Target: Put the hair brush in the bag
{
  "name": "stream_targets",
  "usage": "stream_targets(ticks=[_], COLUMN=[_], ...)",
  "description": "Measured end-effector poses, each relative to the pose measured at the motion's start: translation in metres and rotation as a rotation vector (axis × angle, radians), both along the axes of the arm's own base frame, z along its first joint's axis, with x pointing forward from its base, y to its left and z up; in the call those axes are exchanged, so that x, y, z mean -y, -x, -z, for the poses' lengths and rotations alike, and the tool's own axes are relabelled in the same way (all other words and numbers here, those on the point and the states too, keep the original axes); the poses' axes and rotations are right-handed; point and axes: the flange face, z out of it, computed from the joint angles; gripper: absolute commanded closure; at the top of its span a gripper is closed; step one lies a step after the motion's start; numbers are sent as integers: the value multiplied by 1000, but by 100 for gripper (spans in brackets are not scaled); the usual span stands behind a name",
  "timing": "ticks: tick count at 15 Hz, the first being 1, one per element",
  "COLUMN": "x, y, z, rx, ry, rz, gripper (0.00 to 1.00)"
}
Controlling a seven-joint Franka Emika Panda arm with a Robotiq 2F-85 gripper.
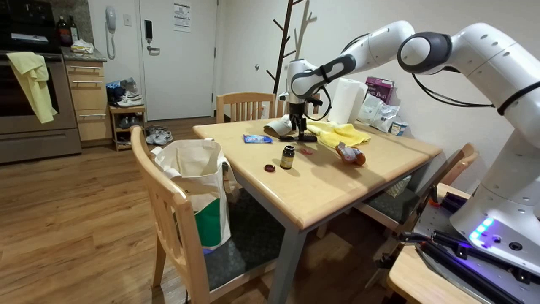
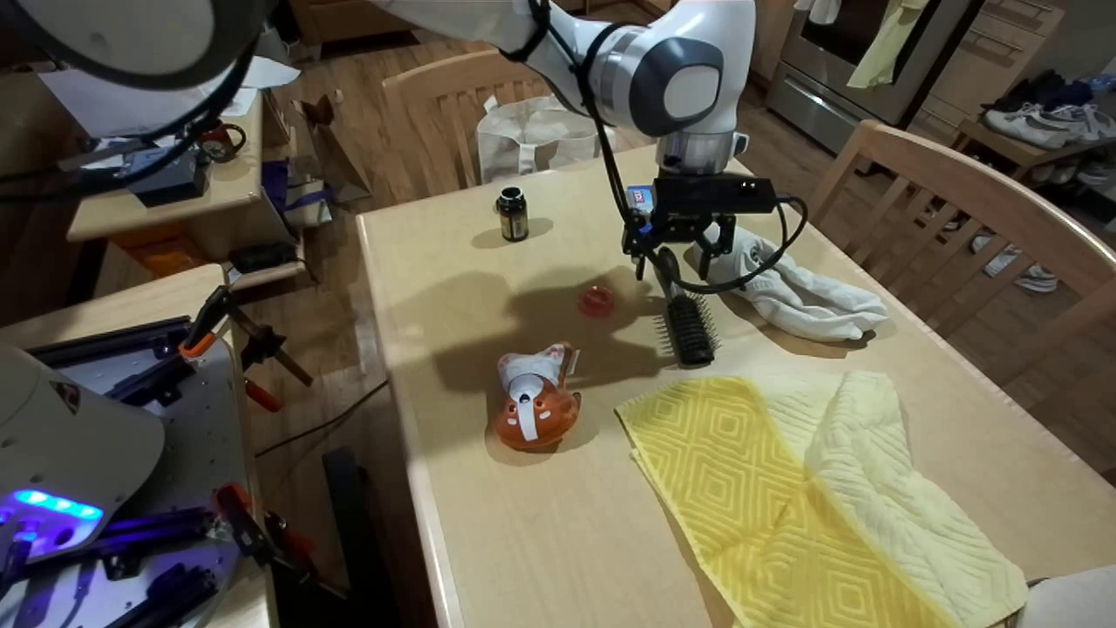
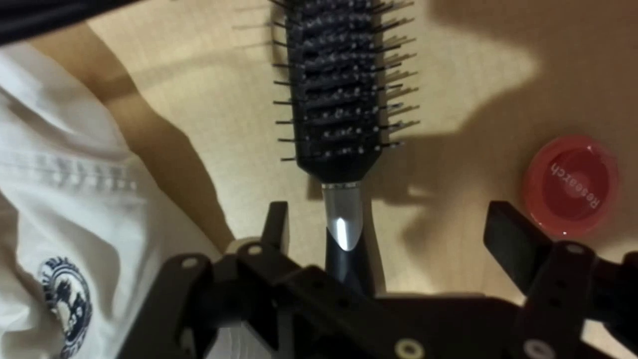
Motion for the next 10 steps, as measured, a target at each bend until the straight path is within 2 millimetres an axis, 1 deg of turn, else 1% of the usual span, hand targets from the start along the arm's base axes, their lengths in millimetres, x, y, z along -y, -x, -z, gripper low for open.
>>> stream_targets(ticks=[3, 4, 7, 8, 10], x=[3, 3, 5, 7, 11], y=[-2, -2, -2, -4, -8], z=[14, 19, 35, 37, 35], rx=[-43, -55, -88, -86, -84], ry=[-7, -18, -46, -50, -61], rz=[-14, -20, -26, -29, -28], gripper=[0, 19, 40, 47, 58])
